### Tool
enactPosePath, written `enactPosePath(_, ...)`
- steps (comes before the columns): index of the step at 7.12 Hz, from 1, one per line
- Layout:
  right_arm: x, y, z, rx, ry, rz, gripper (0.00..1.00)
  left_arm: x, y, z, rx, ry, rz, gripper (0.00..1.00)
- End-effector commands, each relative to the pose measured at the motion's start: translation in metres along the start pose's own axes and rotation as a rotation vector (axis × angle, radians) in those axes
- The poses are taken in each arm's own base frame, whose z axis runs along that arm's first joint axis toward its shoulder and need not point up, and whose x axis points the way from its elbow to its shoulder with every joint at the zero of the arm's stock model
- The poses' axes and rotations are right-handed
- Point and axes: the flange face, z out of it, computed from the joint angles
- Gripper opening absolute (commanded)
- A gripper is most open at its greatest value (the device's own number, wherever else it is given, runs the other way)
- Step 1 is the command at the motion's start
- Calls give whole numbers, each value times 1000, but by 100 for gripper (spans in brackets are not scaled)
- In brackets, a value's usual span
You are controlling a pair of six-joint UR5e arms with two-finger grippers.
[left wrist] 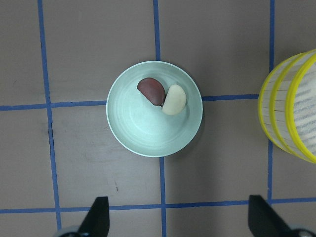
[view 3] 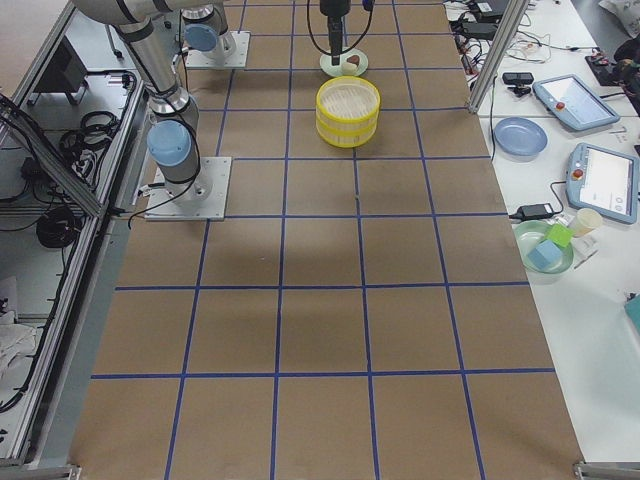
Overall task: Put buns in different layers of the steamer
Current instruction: 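Move the left gripper toward the pale green plate of buns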
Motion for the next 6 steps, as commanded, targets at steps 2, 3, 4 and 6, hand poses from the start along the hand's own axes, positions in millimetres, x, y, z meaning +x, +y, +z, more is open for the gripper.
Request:
enactPosePath(2, -8, -8, -7, 96, -90, 21, 98, -3, 0, 49, -86, 1, -3, 100)
enactPosePath(3, -9, -7, -8, 99, -92, 19, 100, -3, -3, 57, -43, 1, 17, 100)
enactPosePath(4, -8, -6, -6, 87, -88, 12, 100, -4, -5, 56, -24, 0, 17, 100)
enactPosePath(6, -5, -5, -4, 70, -59, 5, 100, -6, -5, 53, -18, 1, 15, 100)
